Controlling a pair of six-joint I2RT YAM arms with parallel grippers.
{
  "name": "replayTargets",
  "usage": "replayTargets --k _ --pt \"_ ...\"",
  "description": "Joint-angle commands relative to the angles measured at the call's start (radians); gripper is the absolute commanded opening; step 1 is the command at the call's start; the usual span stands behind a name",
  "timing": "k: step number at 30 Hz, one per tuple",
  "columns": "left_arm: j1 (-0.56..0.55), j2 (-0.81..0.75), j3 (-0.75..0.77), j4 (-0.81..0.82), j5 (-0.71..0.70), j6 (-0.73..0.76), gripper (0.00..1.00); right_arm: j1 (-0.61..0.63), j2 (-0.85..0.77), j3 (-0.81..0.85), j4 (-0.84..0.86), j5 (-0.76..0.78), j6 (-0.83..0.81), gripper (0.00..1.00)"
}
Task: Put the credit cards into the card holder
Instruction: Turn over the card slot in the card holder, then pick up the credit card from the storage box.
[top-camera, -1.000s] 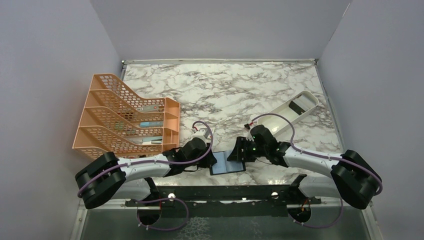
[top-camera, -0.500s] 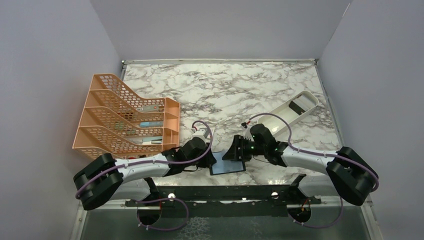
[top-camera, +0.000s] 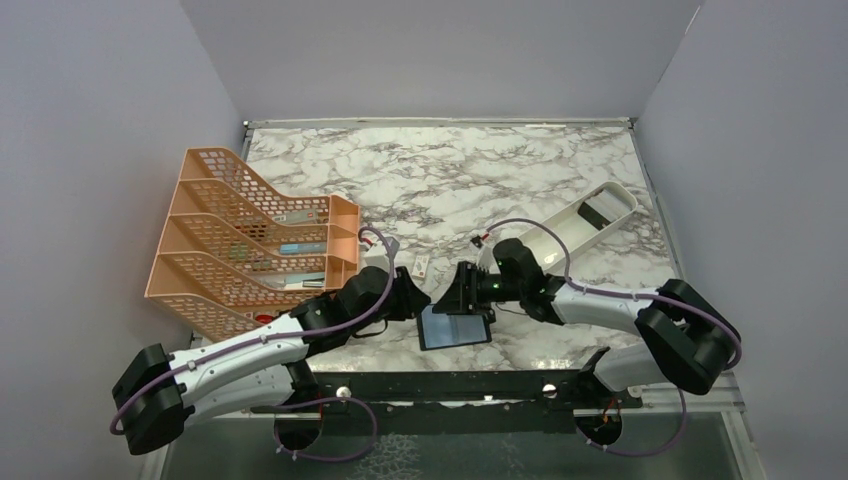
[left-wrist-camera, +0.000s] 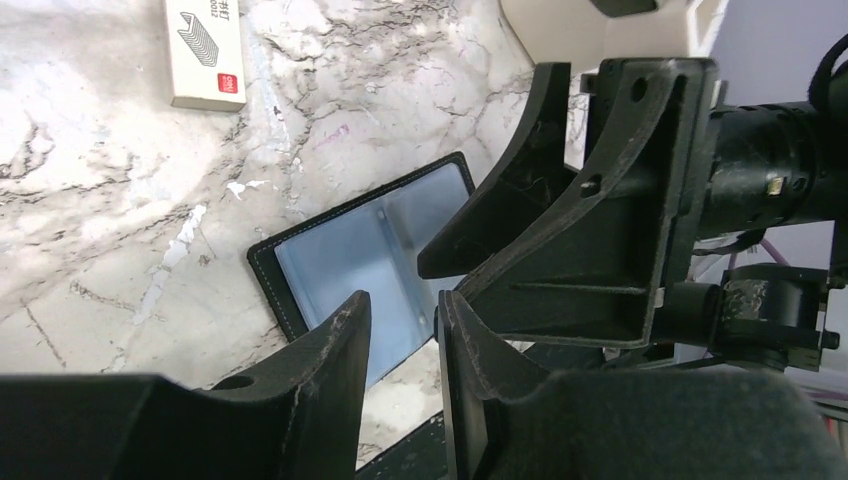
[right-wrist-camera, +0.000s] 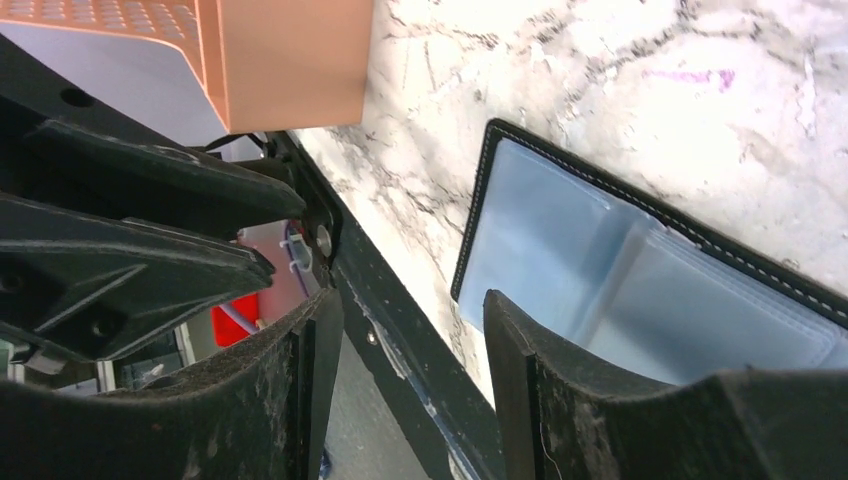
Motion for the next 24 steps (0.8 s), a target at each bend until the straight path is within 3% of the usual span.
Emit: replayTargets --k 1,5,10,11,14,18,19,24 --pt "0.001 -0.02 -0.003 -0.044 -0.031 0.014 0.34 0.006 0.009 0.053 -0.035 -0.01 -0.062 0.58" --pt "0.0 -0.023 -0.002 -0.044 -0.023 0.044 0.34 0.006 0.022 0.103 -0.129 0.029 -0.123 0.59" --pt "0.001 -0.027 -0.001 -0.028 0.0 0.1 0.37 0.004 -0.026 0.268 -0.387 0.268 -0.338 0.59" --pt "0.001 -0.029 0.01 -0.036 0.005 0.121 0.41 0.004 -0.034 0.299 -0.431 0.329 -0.385 0.59" --pt "0.001 -0.027 0.064 -0.091 0.0 0.196 0.69 -0.009 -0.049 0.401 -0.539 0.504 -0.502 0.61" --pt "0.001 -0.024 0.145 -0.174 -0.028 0.279 0.94 -0.046 -0.062 0.484 -0.578 0.743 -0.644 0.61" --pt "0.001 -0.026 0.162 -0.19 -0.033 0.297 0.98 -0.067 -0.062 0.5 -0.574 0.77 -0.684 0.61" --pt "0.001 -0.03 0.244 -0.255 -0.038 0.401 0.99 -0.212 -0.04 0.569 -0.551 0.855 -0.845 0.61"
